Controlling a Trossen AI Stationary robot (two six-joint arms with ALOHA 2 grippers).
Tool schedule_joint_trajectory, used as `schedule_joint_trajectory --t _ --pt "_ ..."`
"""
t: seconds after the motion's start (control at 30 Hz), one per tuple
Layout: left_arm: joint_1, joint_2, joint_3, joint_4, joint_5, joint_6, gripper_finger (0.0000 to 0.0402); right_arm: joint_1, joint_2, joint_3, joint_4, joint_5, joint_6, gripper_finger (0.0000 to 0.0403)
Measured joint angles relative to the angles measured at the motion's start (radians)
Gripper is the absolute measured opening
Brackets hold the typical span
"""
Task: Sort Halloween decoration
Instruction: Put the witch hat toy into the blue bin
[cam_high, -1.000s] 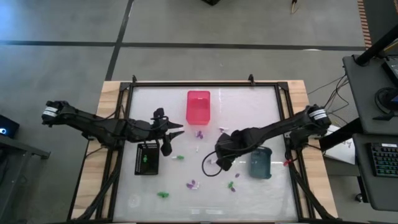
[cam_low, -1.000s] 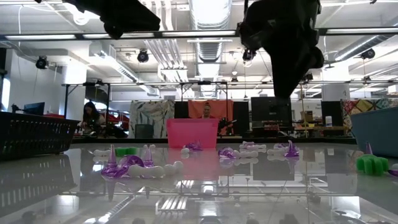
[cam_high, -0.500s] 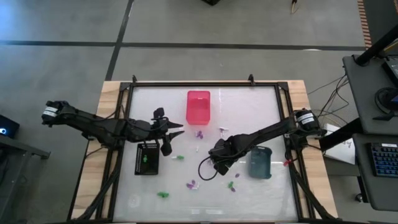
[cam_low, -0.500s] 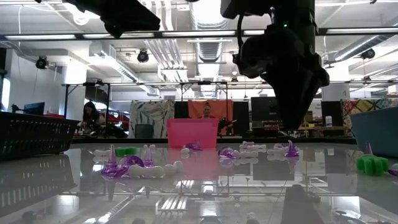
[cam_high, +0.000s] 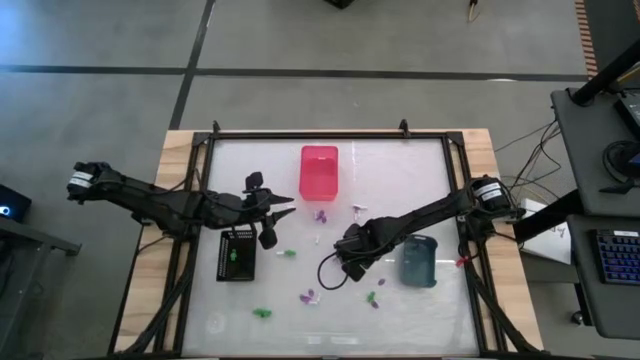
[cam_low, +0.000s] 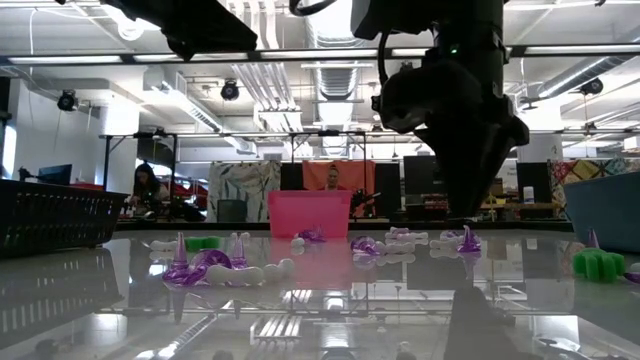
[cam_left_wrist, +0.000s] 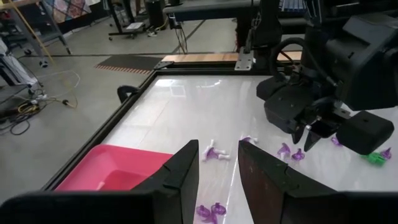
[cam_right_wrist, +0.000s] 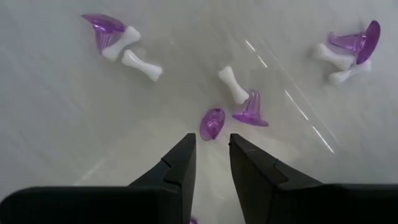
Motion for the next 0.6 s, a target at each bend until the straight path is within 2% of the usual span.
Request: schedule_joint_trajectory --t 0.6 --pt "0.0 0.0 0.0 0.0 -0.013 0.003 0.0095 0.0 0.0 -0.035 0.063 0.025 0.007 0.0082"
